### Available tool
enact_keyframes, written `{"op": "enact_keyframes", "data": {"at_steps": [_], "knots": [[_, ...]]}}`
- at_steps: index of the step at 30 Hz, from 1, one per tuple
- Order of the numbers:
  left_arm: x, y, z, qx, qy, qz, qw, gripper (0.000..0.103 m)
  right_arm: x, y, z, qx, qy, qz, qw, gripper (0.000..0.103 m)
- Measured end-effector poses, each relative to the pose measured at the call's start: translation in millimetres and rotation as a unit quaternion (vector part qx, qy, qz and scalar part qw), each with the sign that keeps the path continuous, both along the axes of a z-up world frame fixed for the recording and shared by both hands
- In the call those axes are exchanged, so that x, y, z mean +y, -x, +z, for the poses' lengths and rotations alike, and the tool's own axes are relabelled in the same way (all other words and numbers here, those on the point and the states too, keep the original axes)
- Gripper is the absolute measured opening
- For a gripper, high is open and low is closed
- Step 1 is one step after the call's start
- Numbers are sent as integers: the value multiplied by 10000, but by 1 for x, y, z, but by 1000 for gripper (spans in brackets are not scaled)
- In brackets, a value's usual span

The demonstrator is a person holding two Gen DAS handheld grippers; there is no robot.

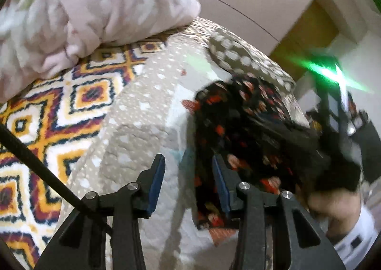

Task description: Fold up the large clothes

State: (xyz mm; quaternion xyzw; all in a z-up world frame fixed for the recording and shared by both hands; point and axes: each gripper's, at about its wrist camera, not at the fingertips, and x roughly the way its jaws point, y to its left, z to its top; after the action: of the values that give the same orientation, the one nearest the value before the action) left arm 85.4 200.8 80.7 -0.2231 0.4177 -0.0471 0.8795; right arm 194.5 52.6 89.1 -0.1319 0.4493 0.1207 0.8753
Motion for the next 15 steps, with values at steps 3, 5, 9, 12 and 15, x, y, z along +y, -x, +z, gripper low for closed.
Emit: {"op": "enact_keyframes", "data": {"at_steps": [3, 5, 9, 12, 15], "knots": [[4, -22, -7, 122, -68, 216, 9997, 39, -17, 3, 7, -31, -487, -54, 9988, 13], [0, -40, -14, 242, -60, 225, 9994, 39, -35, 6, 19, -97, -948, -124, 9954, 12], [-33, -65, -17, 323, -225, -70, 9992, 39, -61, 19, 47, -317, -1572, -222, 9868, 11], [-60, -76, -18, 287, -30, -398, 9988, 38, -84, 34, 72, -472, -2101, -259, 9762, 11], [-70, -80, -24, 342, 296, -500, 9977, 38, -104, 43, 92, -494, -2610, -363, 9634, 11]]}}
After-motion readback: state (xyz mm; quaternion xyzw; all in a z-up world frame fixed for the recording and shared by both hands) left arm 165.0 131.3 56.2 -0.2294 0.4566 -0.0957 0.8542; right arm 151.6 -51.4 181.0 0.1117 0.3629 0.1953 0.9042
